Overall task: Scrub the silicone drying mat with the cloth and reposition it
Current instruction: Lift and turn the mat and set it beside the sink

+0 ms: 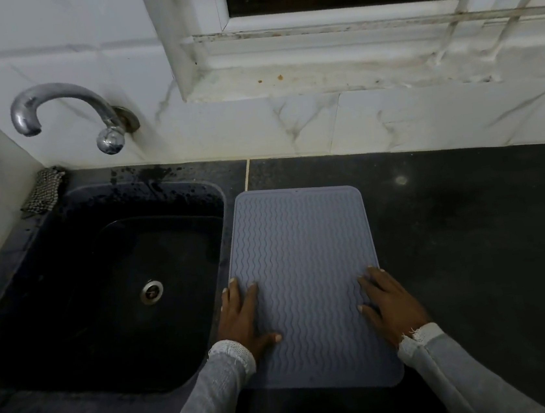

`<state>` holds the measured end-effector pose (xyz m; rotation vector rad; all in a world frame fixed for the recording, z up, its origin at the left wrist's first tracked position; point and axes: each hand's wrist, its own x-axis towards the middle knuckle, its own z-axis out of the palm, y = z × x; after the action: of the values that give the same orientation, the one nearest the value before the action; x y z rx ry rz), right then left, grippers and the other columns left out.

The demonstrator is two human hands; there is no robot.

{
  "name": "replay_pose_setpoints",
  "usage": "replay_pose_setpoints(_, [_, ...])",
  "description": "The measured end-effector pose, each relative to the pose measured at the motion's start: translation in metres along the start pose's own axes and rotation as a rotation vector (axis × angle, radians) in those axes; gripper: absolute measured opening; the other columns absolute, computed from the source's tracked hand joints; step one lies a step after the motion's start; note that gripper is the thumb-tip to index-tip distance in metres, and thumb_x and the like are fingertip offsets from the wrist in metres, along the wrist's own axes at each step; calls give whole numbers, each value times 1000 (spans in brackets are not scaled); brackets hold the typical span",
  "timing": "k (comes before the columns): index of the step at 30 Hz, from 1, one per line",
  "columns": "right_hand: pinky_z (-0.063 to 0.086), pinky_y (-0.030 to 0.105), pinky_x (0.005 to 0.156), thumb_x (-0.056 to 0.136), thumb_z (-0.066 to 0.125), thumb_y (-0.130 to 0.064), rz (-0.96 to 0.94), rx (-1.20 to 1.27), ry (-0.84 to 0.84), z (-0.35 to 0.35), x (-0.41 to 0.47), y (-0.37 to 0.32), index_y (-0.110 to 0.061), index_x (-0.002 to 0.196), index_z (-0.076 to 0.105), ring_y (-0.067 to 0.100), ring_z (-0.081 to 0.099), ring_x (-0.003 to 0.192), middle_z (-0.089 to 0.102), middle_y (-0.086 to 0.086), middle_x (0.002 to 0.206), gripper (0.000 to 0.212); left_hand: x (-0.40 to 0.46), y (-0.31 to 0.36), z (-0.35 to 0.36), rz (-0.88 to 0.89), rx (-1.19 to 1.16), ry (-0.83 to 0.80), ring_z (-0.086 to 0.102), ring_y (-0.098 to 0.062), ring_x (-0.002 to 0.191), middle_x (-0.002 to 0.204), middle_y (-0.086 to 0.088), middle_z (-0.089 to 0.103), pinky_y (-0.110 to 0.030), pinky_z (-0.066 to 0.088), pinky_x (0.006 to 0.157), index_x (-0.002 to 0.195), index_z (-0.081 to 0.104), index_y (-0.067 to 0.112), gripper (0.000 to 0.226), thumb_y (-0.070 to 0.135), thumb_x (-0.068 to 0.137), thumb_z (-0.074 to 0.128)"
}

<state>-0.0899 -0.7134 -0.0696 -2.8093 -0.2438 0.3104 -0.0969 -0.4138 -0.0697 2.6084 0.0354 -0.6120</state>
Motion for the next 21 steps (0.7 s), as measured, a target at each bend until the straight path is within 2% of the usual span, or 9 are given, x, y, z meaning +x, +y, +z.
replay_pose_setpoints(6, [11,23,113,95,47,-36,10,32,-21,-5,10,2,-18,145,26,19,8,143,8,3,156,58,9,2,-4,2,8,-19,-25,-30,140,151,-6,-31,-49,5,116,149,-6,27,113,52,72,72])
replay_pose_setpoints(12, [16,28,115,94,49,-33,15,42,-23,-7,14,1,-16,143,31,20,9,143,10,4,156,55,14,3,-7,11,-10,-4,-24,-31,140,153,-7,-27,-48,2,115,150,-1,24,110,47,72,74])
replay_pose_setpoints(21, [17,32,117,95,49,-33,26,54,-42,-5,13,3,-15,144,30,20,7,144,10,4,156,56,12,6,-8,15,31,-19,-25,-31,139,152,-7,-28,-47,1,115,149,-5,24,109,45,75,72])
